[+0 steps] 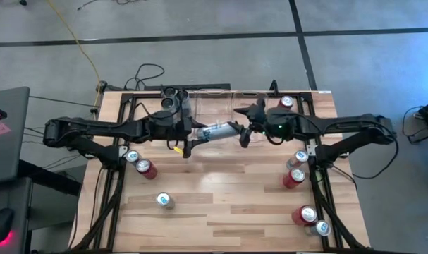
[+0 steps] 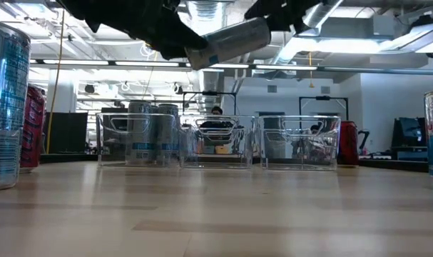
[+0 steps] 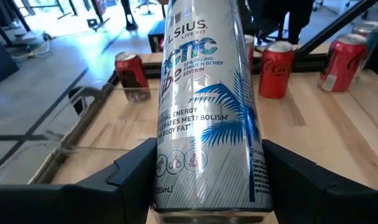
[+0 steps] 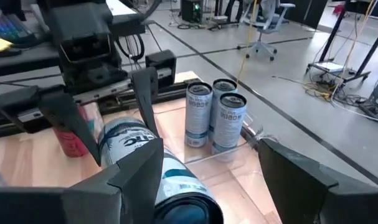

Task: Sort soda cans
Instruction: Put the white-blue soda can into the left transparent bin

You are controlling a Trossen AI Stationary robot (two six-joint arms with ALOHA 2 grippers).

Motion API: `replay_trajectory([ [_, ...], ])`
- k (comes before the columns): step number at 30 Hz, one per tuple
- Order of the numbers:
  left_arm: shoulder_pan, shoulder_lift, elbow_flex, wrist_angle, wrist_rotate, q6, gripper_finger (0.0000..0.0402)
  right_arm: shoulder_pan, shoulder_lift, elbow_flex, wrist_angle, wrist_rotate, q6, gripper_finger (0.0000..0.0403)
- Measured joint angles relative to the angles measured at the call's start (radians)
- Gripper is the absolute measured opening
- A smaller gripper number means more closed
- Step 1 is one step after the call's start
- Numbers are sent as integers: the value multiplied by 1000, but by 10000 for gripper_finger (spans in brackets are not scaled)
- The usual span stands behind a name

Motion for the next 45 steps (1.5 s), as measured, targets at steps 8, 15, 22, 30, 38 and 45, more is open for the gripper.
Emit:
replay_trajectory([
  [8,0,-3,3,33,1,1,240,11,-40,0,43,-4,-88,282],
  [15,0,-9,5,26,1,7,240,52,-204,-1,8,-62,-128,282],
  [22,-3,-27,5,32,61,24,240,69,-294,-52,-88,-123,-6,319],
  [30,-2,-26,5,38,63,27,240,66,-230,-90,-82,-145,-20,384],
  [38,-3,-25,5,34,65,39,240,66,-205,-66,-69,-145,-71,354],
  [45,-3,-25,5,38,91,37,240,65,-190,-66,-59,-197,-67,354],
])
